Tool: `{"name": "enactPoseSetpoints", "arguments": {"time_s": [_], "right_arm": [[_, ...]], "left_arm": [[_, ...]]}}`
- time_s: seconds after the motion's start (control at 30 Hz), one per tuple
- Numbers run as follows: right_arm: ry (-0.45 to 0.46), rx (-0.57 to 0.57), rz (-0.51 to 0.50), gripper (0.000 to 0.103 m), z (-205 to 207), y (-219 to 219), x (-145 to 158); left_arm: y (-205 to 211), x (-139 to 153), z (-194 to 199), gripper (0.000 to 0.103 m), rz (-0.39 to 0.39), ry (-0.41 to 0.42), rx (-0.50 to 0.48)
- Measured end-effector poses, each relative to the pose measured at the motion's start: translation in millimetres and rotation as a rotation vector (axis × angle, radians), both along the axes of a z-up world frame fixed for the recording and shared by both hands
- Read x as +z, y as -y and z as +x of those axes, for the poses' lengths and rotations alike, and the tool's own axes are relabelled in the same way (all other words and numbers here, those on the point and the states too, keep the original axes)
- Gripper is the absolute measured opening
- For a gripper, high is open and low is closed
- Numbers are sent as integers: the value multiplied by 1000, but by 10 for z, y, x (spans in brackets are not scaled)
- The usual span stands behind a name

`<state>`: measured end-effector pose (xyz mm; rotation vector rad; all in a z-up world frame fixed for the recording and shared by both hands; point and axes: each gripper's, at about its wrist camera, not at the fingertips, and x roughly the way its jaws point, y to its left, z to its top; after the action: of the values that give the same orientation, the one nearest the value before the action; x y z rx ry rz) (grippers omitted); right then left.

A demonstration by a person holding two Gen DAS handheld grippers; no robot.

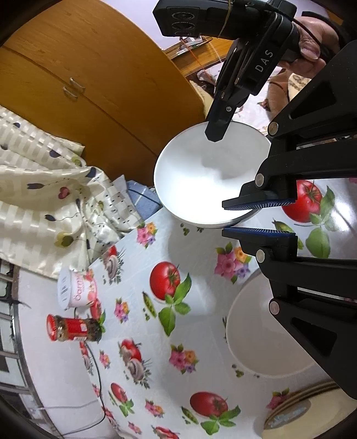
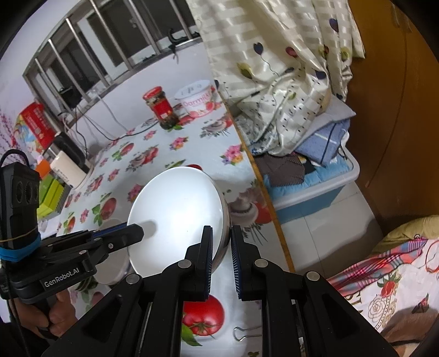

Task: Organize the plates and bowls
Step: 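Lift the striped bowl with both tools and carry it over the steel bowl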

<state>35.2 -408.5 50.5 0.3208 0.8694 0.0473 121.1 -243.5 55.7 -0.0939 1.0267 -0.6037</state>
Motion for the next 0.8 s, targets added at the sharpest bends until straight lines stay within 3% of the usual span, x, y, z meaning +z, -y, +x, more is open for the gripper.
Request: {"name": "enactPoseSetpoints", "arguments": {"time_s": [0.4,0.8], "right_arm": [[49,55,-41,13,-23,-397,287],[61,127,-61,13,51,-812,389]], "left_arm": [[-378,224,-111,13,-26,50,60],[-814,287,-196,13,-32,66,146]]}}
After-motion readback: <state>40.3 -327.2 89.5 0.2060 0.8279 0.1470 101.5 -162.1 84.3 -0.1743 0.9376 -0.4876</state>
